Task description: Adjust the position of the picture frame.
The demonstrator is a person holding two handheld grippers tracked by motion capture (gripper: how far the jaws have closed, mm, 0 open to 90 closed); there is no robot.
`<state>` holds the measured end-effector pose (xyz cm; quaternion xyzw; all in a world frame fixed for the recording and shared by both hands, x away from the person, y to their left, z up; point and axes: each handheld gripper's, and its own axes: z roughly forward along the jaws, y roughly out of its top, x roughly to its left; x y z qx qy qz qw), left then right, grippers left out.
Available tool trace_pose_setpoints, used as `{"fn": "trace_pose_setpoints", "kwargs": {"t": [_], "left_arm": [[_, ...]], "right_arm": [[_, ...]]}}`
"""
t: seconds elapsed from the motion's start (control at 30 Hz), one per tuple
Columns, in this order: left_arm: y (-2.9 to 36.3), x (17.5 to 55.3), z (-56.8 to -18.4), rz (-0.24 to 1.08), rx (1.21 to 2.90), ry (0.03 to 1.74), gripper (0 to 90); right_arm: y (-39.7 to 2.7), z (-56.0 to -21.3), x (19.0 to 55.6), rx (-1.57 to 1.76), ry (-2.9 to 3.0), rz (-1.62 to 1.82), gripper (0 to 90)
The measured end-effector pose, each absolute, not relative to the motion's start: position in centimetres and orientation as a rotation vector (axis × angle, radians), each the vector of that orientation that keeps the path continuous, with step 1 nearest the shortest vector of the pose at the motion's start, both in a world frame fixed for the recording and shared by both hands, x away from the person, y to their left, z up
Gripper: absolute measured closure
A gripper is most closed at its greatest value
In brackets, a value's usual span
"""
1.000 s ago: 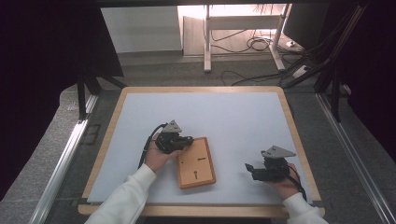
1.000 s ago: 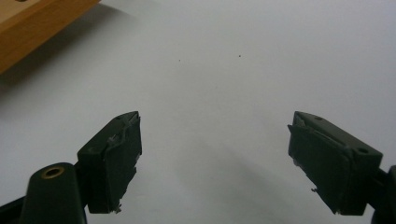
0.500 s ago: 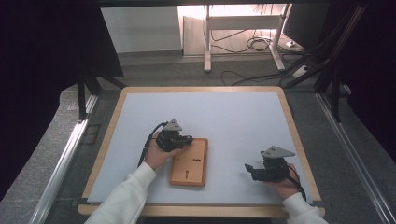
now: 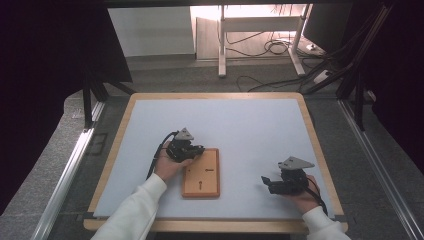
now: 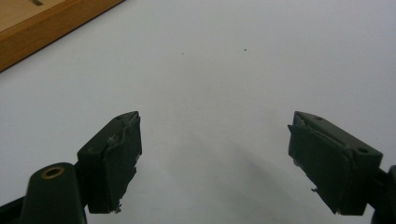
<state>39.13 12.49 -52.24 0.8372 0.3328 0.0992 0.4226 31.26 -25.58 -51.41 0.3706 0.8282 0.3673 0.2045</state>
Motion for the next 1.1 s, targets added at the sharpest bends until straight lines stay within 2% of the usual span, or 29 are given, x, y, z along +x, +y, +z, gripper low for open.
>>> {"fn": "trace_pose_setpoints", "kwargs": {"t": [0.13,0.17,0.3,0.47,0.67,1.1], "left_arm": [[12.6,39.1,-52.3,0.244,2.067,0.843,82.9],[12.7,39.1,-52.1,0.259,2.048,0.851,72.1],[13.4,38.8,-51.4,0.265,2.021,0.865,52.7],[14.5,37.9,-50.8,0.290,2.011,0.863,42.0],[15.2,37.0,-50.5,0.303,2.025,0.840,36.6],[15.3,36.4,-50.5,0.288,2.080,0.780,33.9]], "right_arm": [[-25.5,-51.4,31.2,1.033,2.310,1.022,18.0],[-25.6,-51.4,31.2,1.032,2.307,1.026,18.1],[-25.7,-51.3,31.2,1.034,2.303,1.028,18.1],[-25.7,-51.3,31.2,1.032,2.302,1.026,18.1],[-25.7,-51.3,31.2,1.031,2.299,1.025,18.1],[-25.6,-51.3,31.2,1.029,2.306,1.019,18.1]]}}
